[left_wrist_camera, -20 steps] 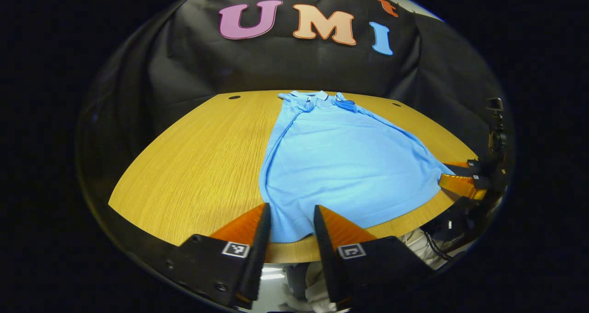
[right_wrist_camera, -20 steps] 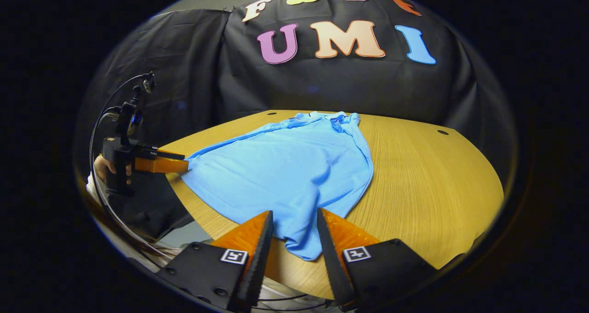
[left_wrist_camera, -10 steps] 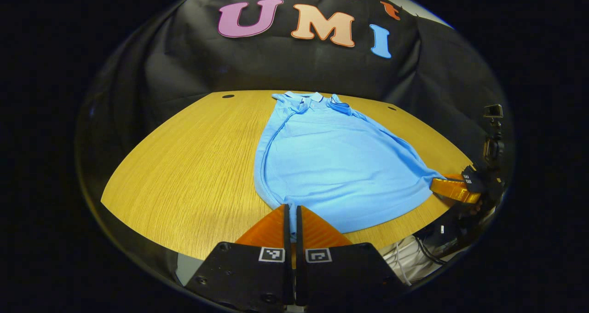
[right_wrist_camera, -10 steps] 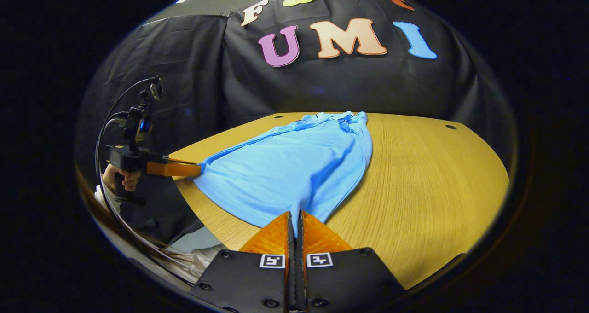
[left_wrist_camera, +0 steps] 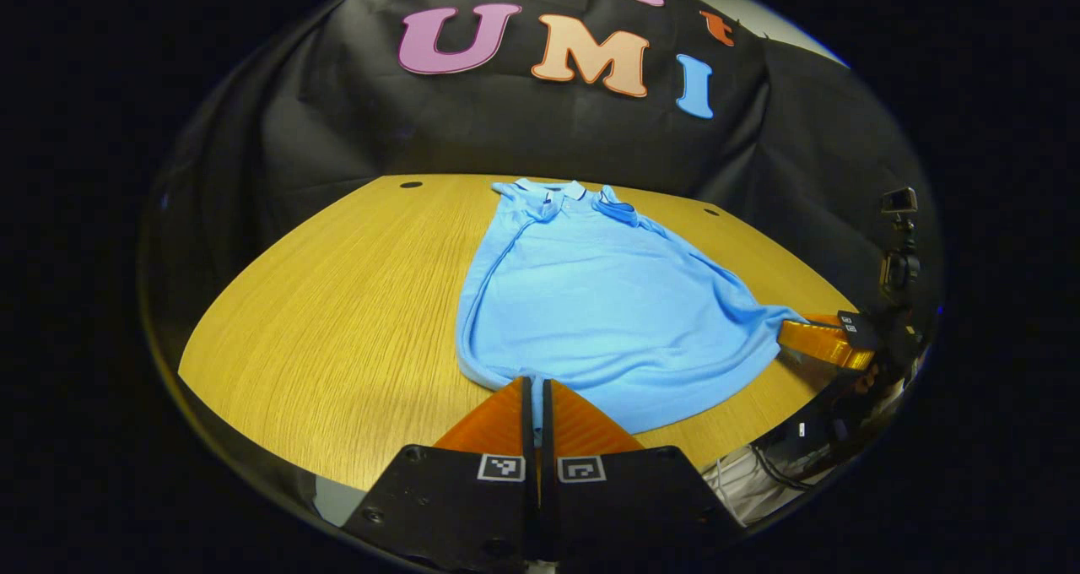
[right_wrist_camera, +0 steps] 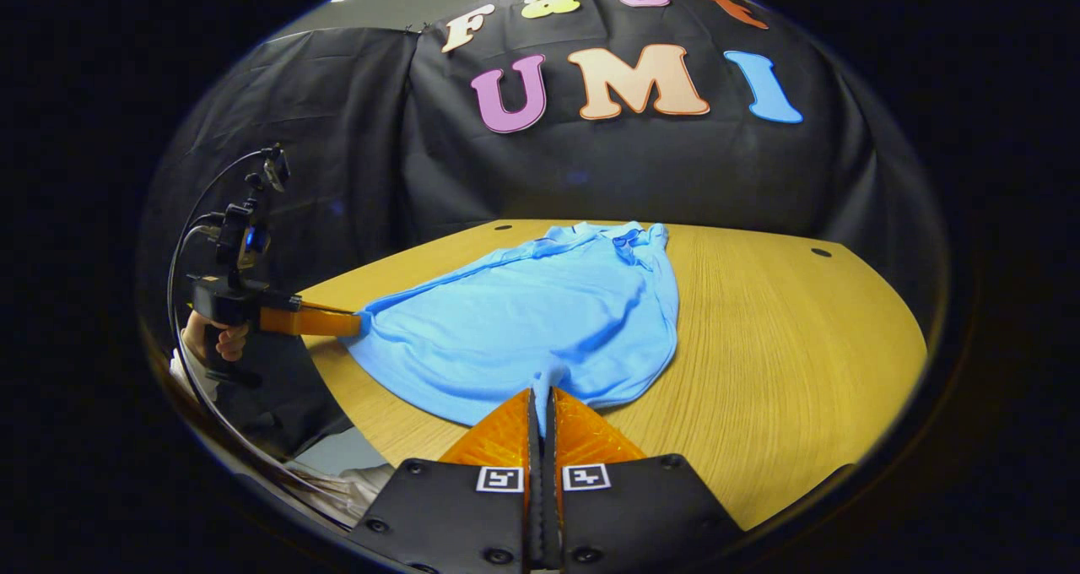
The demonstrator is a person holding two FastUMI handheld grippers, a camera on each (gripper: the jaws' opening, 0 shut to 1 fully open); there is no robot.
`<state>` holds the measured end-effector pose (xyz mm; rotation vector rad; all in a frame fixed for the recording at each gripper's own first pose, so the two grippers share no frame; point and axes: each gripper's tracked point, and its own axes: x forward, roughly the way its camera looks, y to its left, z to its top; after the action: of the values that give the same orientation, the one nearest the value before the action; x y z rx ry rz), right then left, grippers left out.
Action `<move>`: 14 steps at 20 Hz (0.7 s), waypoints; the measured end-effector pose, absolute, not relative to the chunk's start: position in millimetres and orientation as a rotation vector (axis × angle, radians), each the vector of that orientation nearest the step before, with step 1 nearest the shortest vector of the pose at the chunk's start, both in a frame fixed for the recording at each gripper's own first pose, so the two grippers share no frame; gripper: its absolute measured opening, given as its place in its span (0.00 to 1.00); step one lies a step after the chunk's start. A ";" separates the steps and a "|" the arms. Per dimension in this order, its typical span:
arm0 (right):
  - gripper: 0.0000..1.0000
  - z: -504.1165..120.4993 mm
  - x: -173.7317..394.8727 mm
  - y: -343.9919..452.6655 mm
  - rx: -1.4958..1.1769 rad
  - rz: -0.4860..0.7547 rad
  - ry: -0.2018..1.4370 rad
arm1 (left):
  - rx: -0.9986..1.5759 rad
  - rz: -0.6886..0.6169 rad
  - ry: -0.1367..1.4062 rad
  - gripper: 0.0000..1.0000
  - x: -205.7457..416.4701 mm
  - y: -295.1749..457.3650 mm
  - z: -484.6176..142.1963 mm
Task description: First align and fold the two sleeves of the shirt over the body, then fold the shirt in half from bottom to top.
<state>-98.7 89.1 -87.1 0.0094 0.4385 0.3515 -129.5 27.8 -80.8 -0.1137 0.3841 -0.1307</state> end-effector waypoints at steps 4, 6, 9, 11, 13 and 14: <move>0.02 -60.0 -72.7 94.6 0.007 0.355 0.399 | -0.125 -0.169 0.305 0.00 -101.7 25.7 -41.0; 0.02 -47.4 -57.5 93.3 -0.008 0.345 0.381 | -0.125 -0.174 0.269 0.00 -84.7 30.4 -22.8; 0.02 -32.1 -30.2 88.9 -0.016 0.322 0.372 | -0.140 -0.180 0.230 0.00 -59.1 36.5 0.8; 0.02 -20.7 -8.5 86.4 -0.026 0.306 0.363 | -0.168 -0.195 0.208 0.00 -41.2 37.6 16.9; 0.02 -11.7 12.8 81.5 -0.047 0.286 0.353 | -0.190 -0.201 0.179 0.00 -21.6 41.0 34.1; 0.02 -7.7 25.5 79.8 -0.059 0.275 0.351 | -0.202 -0.193 0.163 0.00 -10.5 44.9 43.8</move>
<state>25.5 79.8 -7.7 -0.0595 0.3511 0.2746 -10.5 44.9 43.8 -0.2021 0.1629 -0.1935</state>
